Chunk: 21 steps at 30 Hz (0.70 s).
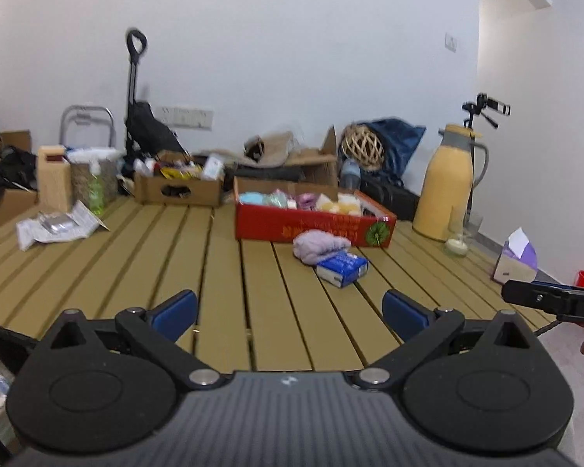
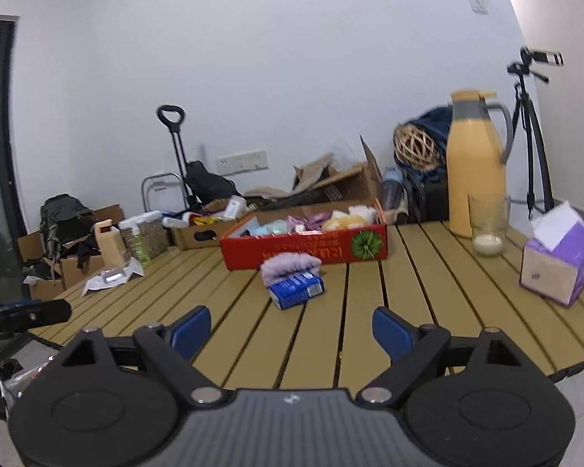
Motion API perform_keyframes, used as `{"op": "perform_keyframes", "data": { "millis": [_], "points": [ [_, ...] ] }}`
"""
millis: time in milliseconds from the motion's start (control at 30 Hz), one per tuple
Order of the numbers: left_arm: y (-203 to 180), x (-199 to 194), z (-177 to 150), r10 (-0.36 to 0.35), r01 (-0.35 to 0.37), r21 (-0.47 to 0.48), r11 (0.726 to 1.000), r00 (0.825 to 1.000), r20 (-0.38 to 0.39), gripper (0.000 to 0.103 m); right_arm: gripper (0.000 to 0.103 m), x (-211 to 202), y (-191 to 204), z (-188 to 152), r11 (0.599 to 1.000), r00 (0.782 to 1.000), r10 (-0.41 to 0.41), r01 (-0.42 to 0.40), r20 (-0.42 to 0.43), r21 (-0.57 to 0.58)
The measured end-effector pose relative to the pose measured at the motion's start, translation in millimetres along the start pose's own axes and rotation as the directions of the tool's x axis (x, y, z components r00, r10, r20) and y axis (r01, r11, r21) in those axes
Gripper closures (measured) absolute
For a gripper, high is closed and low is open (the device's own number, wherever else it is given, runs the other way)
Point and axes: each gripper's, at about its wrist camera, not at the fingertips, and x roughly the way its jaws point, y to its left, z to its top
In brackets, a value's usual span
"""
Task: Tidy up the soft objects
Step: 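Move both grippers back over the table toward the lavender fluffy towel, then close both grippers on the lavender fluffy towel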
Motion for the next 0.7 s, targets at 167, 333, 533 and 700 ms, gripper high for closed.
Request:
{"op": "perform_keyframes", "data": {
  "millis": [167, 333, 533, 700],
  "points": [
    [-1, 68, 15, -0.034, 0.032, -0.039, 0.999, 0.998, -0.054, 0.0, 0.014, 52, -17, 9, 0.999, 0.999, 0.009, -0.007, -0.043, 0.053],
    [-3, 162, 44, -0.041, 0.033, -0.071, 0.997, 0.992, -0.117, 0.005, 0.02, 122, -21, 35, 0.998, 0.997, 0.051, -0.048, -0.059, 0.044],
    [8, 285, 74, -0.144, 0.106, -0.17, 0.98, 0.963, -0.229, 0.031, 0.028, 236, -32, 79, 0.998, 0.993, 0.041, -0.036, -0.113, 0.043],
    [26, 333, 60, -0.217, 0.119, -0.305, 0.945, 0.924, -0.313, 0.041, 0.044, 327, -49, 86, 0.992, 0.975, 0.06, -0.035, -0.214, 0.117]
  ]
}}
